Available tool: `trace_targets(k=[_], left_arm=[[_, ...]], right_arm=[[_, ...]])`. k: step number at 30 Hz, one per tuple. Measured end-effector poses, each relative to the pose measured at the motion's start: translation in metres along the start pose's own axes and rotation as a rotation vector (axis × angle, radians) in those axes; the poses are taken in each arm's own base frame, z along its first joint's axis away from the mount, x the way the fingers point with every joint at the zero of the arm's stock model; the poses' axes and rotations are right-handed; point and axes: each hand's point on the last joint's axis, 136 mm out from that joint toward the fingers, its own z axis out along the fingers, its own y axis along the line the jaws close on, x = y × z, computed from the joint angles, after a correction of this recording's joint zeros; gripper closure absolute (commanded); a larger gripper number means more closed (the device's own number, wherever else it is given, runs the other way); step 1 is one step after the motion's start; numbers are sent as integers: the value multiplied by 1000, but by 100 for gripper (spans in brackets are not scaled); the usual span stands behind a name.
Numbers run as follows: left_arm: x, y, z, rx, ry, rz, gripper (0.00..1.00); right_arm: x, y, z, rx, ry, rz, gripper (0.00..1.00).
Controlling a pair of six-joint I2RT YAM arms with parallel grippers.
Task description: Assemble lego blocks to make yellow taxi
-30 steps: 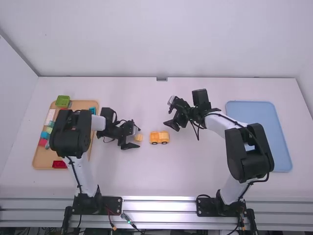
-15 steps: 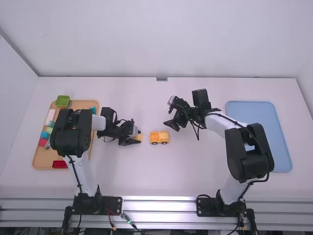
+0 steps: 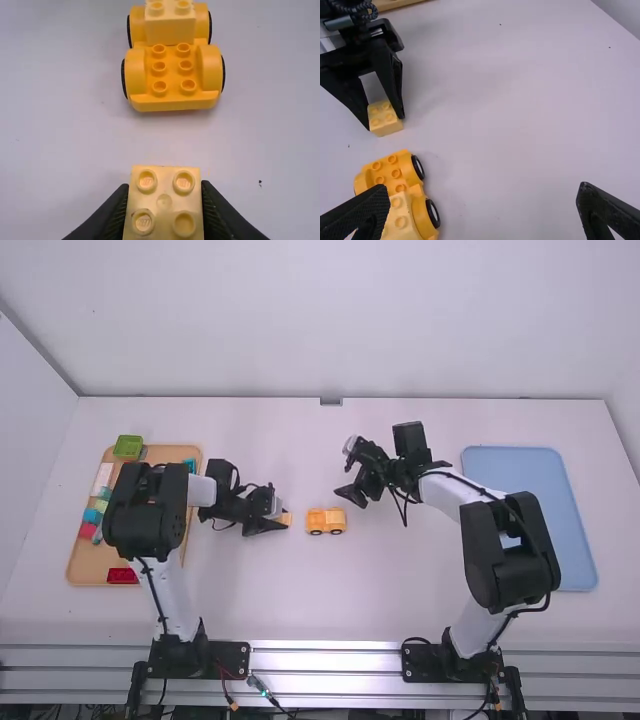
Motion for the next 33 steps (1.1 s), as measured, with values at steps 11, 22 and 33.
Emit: trace_targets(k=[11, 22, 33], left_arm=[[-5, 11, -4, 0, 7, -68, 83], [-31, 28, -10, -52, 95, -113, 93], [-78, 26, -4, -46, 49, -32, 95]], right_arm=[[5, 4, 0, -14, 17, 19, 1], [20, 36, -6, -161, 44, 1, 1], [22, 60, -7, -238, -116, -223, 1]])
